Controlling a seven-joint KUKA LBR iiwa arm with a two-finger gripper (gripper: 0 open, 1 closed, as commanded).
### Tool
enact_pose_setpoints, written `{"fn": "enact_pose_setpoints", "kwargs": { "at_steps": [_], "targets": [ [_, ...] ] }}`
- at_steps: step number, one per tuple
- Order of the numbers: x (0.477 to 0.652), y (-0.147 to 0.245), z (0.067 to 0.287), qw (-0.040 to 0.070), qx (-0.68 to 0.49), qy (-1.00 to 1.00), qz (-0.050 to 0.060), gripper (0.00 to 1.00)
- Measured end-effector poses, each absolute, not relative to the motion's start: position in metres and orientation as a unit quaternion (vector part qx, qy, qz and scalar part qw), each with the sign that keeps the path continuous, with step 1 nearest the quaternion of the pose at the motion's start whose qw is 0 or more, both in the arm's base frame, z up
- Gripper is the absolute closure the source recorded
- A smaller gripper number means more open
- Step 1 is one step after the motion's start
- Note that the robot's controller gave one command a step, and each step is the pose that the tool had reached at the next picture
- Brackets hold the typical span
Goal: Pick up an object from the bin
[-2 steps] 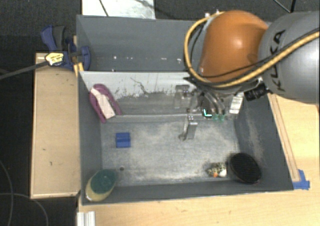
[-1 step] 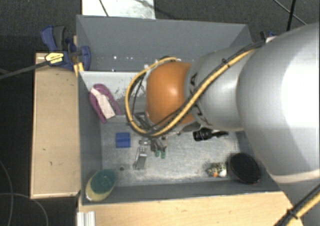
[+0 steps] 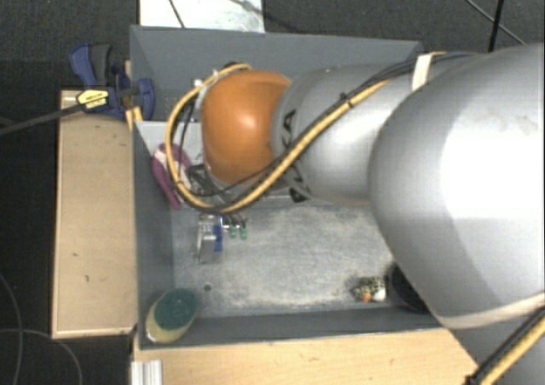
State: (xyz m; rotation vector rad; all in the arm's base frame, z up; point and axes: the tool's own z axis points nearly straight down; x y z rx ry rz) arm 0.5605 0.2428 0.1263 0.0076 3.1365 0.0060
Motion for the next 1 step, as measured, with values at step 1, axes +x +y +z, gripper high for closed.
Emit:
{"fn": "enact_pose_setpoints", "kwargs": {
  "at_steps": [1],
  "targets": [
    [0.5874, 0.2183, 0.0735, -0.003, -0.130, 0.992, 0.000, 0.00]
  ]
}}
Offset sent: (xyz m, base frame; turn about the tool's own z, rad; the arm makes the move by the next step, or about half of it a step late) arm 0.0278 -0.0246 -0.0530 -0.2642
